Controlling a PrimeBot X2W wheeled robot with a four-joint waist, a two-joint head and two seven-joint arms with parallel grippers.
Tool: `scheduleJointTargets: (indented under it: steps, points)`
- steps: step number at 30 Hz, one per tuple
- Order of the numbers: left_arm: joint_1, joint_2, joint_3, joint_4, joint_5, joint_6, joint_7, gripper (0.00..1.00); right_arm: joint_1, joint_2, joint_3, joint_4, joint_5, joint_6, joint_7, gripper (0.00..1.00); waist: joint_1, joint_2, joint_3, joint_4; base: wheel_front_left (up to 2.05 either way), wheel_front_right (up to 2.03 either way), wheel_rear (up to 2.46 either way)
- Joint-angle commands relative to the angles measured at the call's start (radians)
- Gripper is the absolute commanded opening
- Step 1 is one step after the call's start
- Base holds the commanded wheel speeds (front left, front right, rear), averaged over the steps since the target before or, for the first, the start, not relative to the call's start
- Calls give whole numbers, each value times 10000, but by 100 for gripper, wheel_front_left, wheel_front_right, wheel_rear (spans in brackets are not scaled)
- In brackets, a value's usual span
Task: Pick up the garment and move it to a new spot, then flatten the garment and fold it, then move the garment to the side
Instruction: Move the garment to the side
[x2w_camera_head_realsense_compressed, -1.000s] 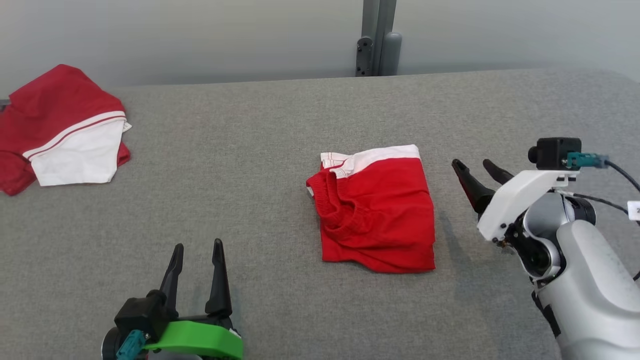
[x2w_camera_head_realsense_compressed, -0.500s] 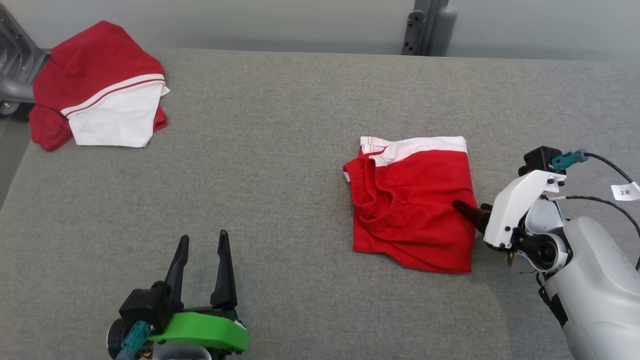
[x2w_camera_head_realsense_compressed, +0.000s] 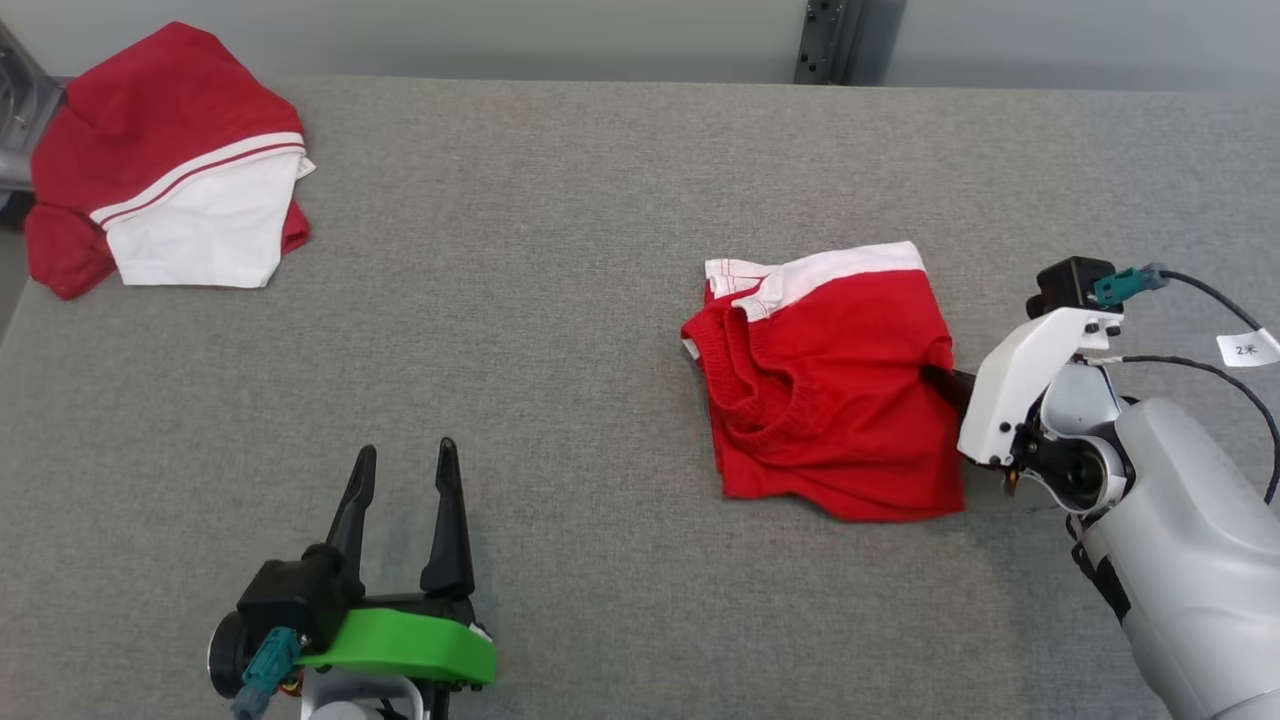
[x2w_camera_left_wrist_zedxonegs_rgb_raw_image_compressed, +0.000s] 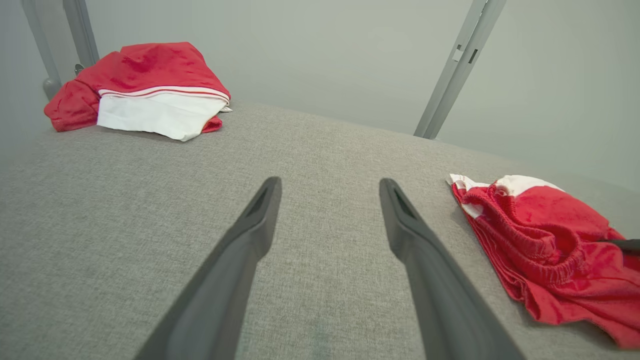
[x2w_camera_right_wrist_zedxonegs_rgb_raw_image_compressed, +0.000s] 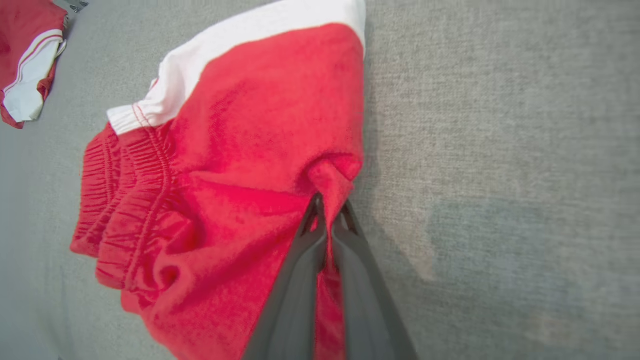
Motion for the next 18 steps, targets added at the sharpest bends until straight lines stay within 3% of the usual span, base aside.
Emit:
scheduleJointTargets:
  steps: [1, 11, 18]
  points:
    - [-162, 12, 26, -55, 177, -42, -33, 100, -180, -168, 67, 11, 19, 1, -139, 0, 0, -1, 99, -285, 0, 0, 0]
    - [-637, 14, -86, -212, 602, -357, -22, 100, -957, -686, 601, -2, 79, 1, -922, 0, 0, -1, 734, -2461, 0, 0, 0]
    - [-1108, 208, -154, -229, 932, -499, -21, 100, -1782, -425, 586, 498, 303, 1, -1597, 0, 0, -1, 1572, -4196, 0, 0, 0]
